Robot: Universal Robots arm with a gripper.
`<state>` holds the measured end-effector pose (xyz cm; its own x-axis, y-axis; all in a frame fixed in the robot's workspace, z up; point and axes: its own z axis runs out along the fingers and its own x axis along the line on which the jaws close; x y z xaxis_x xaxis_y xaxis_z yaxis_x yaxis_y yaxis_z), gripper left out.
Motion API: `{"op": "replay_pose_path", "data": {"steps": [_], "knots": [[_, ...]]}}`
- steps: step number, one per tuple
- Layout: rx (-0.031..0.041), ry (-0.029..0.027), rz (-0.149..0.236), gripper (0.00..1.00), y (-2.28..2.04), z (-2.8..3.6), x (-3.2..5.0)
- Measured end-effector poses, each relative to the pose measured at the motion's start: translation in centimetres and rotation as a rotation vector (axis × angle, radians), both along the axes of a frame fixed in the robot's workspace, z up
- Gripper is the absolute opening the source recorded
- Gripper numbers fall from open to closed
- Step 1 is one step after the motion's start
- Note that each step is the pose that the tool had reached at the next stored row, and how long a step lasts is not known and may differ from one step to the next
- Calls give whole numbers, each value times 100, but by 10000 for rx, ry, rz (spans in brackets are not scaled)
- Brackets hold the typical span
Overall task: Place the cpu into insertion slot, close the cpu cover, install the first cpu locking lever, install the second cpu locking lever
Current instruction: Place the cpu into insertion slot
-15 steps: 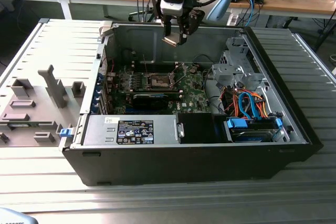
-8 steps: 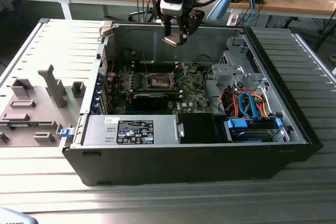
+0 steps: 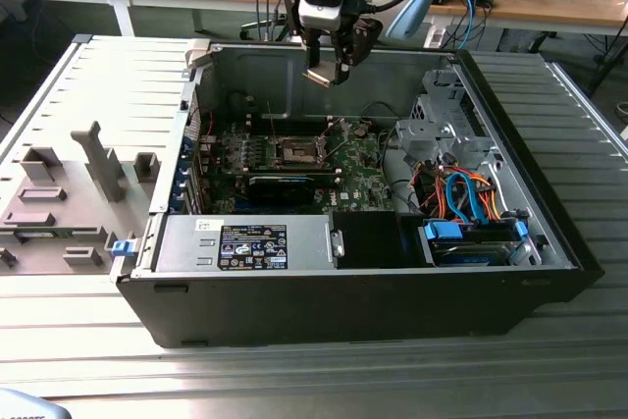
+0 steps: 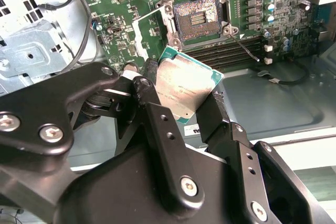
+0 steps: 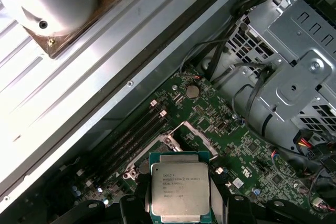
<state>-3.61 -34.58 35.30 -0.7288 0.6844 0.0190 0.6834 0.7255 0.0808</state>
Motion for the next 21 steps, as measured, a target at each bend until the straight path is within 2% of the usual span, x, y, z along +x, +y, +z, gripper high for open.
{"op": "replay_pose_path", "data": {"steps": [21], "knots": [[0, 0, -166, 54, 0, -3, 0]]}}
